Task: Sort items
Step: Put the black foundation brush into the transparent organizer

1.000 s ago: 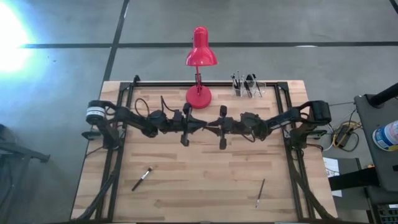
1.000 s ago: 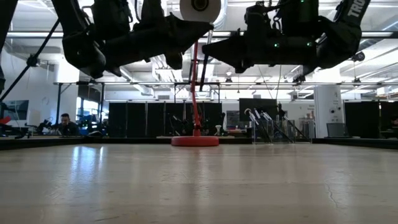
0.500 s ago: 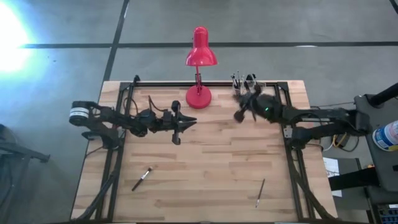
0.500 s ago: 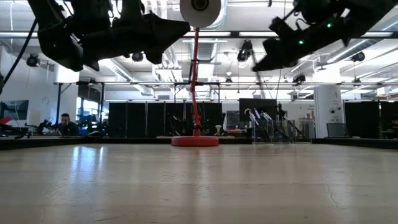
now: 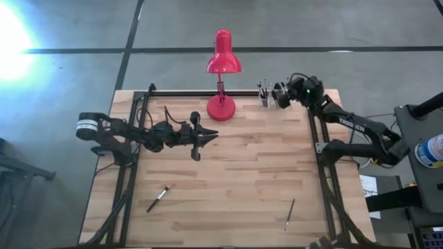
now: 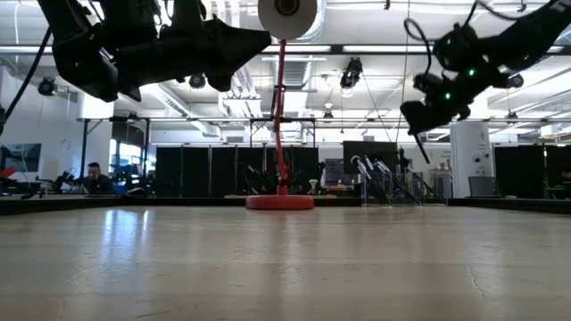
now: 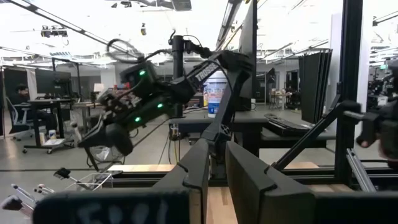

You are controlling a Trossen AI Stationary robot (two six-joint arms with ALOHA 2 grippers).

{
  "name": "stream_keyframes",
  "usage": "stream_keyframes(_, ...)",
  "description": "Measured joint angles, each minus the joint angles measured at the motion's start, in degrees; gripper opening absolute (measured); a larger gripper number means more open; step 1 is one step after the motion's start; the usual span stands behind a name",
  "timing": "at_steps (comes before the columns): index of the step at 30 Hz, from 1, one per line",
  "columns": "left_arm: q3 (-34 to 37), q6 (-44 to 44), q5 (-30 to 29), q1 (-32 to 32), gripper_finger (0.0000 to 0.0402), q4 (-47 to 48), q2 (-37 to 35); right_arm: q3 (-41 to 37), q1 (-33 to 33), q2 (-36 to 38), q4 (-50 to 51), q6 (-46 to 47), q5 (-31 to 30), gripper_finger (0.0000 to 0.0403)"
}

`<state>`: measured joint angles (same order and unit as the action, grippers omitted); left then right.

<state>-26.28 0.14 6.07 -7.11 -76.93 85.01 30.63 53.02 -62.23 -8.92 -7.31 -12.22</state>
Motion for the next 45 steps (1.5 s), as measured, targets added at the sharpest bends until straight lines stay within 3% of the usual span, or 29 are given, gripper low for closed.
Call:
stream_keyframes(4, 0.00, 0.04, 0.02, 0.00, 0.0051, 0.30, 0.00, 0.00, 2.84, -4.35, -1.48, -0.16, 0.60, 0.0018)
stream_keyframes(17, 0.00, -0.66, 0.04, -0.02, 0.0051, 0.93, 0.00, 0.76, 3.48, -12.39, -2.83, 1.99, 0.75, 0.0022)
stream_keyframes(33, -0.02, -1.05, -0.13, -0.04, 0.0051, 1.16, 0.00, 0.85, 4.19, -13.87, 1.11, 8.06, 2.00, 0.0024)
stream_keyframes(45, -0.02, -1.17, -0.15, -0.04, 0.0051, 1.19, 0.02, 0.90, 4.52, -15.85, -0.28, 7.53, 1.91, 0.0038)
